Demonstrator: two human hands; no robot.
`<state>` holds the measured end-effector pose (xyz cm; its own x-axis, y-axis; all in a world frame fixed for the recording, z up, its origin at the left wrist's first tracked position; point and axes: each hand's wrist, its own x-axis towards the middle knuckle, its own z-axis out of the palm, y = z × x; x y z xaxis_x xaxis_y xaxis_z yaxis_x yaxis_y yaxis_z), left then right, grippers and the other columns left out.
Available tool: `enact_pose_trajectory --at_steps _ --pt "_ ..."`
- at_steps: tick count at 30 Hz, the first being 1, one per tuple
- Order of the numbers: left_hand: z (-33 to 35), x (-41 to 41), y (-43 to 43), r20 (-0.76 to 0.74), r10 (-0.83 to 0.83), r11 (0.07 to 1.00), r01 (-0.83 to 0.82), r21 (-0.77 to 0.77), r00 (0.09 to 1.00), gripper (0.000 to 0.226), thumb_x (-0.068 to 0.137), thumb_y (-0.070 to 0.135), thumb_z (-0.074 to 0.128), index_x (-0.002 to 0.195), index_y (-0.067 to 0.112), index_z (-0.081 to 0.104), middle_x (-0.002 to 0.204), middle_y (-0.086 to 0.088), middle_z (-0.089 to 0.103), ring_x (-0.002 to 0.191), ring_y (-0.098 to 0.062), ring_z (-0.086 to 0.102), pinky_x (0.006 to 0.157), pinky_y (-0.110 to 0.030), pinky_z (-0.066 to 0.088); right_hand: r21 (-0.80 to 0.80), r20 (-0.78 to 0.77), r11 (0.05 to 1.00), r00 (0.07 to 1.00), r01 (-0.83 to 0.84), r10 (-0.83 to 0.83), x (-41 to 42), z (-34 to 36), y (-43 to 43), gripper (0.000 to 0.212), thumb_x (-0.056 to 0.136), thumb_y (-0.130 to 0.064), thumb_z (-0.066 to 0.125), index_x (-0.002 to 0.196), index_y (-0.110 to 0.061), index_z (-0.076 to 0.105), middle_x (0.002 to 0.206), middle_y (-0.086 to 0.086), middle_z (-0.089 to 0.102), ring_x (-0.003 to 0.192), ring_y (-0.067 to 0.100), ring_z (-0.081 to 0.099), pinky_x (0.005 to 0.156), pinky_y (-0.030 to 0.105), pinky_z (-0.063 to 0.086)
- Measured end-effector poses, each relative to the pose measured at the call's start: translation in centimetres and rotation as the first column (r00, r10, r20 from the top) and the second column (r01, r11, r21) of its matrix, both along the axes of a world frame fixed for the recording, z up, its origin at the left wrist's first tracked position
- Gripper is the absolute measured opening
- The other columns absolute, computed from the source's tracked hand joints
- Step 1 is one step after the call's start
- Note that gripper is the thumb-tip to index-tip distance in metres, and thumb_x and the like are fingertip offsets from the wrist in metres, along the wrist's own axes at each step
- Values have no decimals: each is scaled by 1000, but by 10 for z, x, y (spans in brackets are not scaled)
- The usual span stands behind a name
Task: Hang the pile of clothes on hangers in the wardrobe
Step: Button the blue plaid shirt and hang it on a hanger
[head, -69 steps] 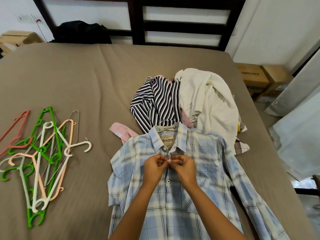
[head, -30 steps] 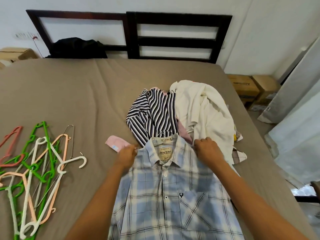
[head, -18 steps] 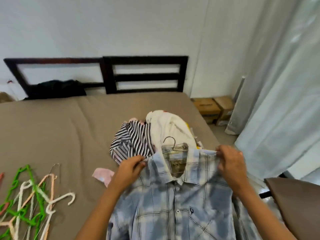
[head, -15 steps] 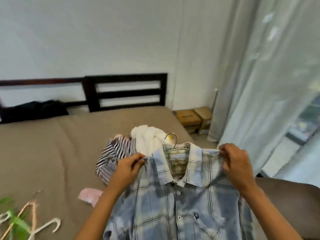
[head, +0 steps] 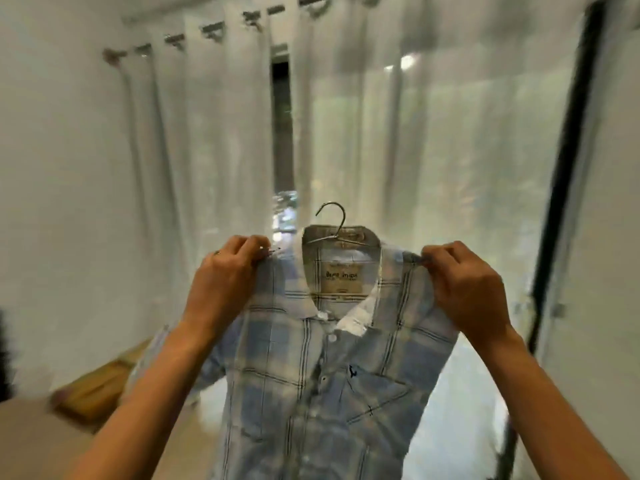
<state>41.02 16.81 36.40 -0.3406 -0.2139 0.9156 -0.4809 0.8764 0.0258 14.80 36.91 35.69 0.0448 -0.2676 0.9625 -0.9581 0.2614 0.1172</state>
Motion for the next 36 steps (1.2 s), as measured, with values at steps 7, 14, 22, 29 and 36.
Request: enact_pose_trajectory --at_steps 7,14,22,29,36 --pt "76 -231 55 8 -320 940 318 -127 948 14 87 2 58 98 11 60 87 -13 63 66 -37 61 60 -36 47 -83 -168 950 935 302 -312 -125 65 151 26 92 -21 47 104 -9 67 86 9 66 65 28 62 57 30 50" --pt "116 -430 160 -80 -670 739 652 -170 738 9 93 12 55 99 8 61 84 -13 62 65 -36 58 62 -32 37 -149 -213 738 708 658 -674 -202 110 285 29 89 -20 46 103 -9 69 85 8 66 67 28 62 55 28 47" --pt "143 -623 302 -121 -899 437 880 -185 421 6 88 5 60 89 0 62 114 -21 59 86 -41 62 67 -42 52 -212 -201 358 318 909 -926 -265 139 395 31 82 0 61 112 -9 64 98 11 63 82 30 60 70 36 47" --pt "174 -751 405 4 -961 259 907 -331 276 14 81 4 69 90 7 58 79 -13 63 52 -34 57 45 -31 40 -192 -450 32 -59 981 -891 -304 172 480 19 90 -22 61 106 -17 70 95 6 71 56 26 62 47 28 48" --pt "230 -843 540 128 -991 11 956 -294 51 24 84 3 64 107 4 56 91 -19 64 72 -37 62 60 -40 49 -220 -429 -295 -364 930 -827 -331 224 539 23 86 -11 50 100 -13 69 67 8 63 41 25 53 41 21 37"
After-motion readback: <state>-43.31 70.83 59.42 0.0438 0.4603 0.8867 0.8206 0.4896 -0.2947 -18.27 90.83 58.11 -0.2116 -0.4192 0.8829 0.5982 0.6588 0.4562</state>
